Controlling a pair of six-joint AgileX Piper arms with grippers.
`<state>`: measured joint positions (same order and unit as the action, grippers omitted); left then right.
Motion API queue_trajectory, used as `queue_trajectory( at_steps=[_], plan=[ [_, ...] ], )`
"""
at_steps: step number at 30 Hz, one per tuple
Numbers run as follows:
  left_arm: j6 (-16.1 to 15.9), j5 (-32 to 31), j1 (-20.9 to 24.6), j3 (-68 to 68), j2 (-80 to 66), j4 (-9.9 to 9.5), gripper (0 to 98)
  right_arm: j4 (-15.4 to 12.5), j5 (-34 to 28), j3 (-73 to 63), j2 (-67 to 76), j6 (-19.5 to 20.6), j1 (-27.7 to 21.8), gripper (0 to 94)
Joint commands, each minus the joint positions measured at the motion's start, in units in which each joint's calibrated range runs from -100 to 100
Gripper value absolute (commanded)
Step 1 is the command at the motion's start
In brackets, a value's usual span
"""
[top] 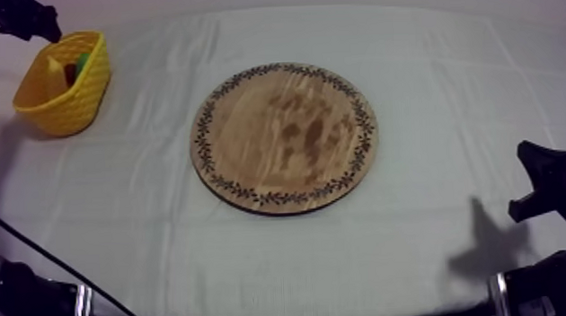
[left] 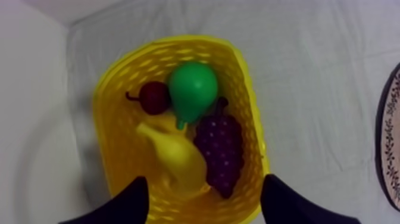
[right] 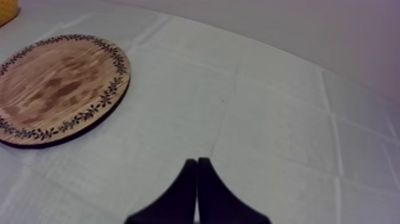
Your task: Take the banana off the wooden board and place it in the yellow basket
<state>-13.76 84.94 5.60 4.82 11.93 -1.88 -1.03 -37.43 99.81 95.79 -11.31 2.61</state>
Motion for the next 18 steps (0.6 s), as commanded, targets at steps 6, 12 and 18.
queue_trajectory(
  at_steps=[6, 12, 18],
  plan=[
    [1.49, -1.77, -0.62, -4.17, -13.37, 0.26, 70.9, 0.03, 0.01, -0.03, -0.03, 0.00, -0.01, 0.2],
    [3.29, -7.44, -2.03, -11.00, -27.49, 0.60, 52.5, 0.03, 0.01, -0.03, -0.03, 0.00, -0.01, 0.2],
    [5.45, -14.23, -3.09, -19.97, -40.91, 0.82, 30.0, 0.03, 0.01, -0.03, -0.03, -0.01, -0.01, 0.2]
  ],
)
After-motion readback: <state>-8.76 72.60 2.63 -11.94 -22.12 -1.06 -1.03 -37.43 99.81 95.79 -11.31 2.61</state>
